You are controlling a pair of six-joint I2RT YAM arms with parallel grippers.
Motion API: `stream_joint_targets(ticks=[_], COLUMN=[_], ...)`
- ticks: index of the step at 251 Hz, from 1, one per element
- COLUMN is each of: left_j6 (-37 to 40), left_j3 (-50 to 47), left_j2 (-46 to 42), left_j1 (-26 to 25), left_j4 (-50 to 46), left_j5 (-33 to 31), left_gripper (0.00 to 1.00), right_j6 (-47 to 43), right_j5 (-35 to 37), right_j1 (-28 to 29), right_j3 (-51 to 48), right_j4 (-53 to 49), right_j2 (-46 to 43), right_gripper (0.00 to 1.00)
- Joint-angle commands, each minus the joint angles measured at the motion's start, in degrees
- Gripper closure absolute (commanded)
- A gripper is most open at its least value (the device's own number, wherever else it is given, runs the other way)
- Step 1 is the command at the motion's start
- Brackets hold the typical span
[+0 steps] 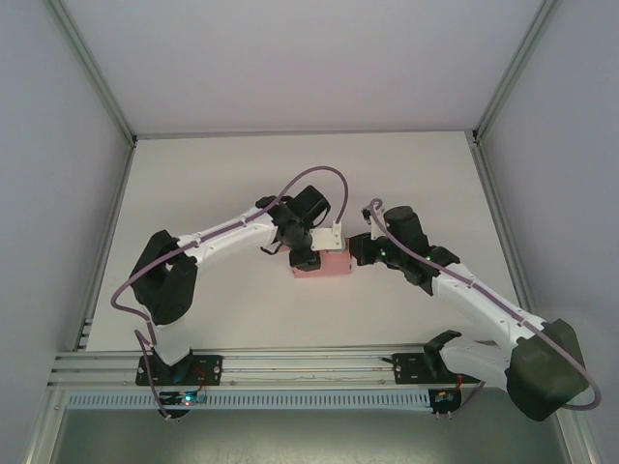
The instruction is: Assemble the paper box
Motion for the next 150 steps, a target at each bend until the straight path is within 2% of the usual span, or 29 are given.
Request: stream_joint_targets(ticks=[1,34,99,120,150], left_j6=[-0.27,-0.88,-3.67,-4.01,-3.32], left_j3=[1.72,2.64,3.84,3.70,3.62], left_j2=[2.34,2.99,4.32,4.45,4.28], left_j1=[-1.48,-1.99,-2.40,-2.33,-2.46], left_j4=[-2.09,-1.91,-1.23,-0.48,-0.72], left_j5=[0.99,0.36,1.76,1.50,1.79], left_gripper=[0.59,0.58,0.57,0.57,0.57], right_j6=[0.61,3.04,16.04,18.91,15.55], right_j5=[7.33,12.71,14.06,14.18,12.48], right_j1=[2.33,5.18,8.43,8.68,8.70], right_j3=[-0.20,-2.10,-6.41,-6.11,-5.23], right_j4=[-3.30,-2.30,6.10,5.97,5.09], right_j2=[0.21,-0.01,-1.54,-2.02,-2.01], right_gripper=[0.96,0.99,1.00,1.00,1.00])
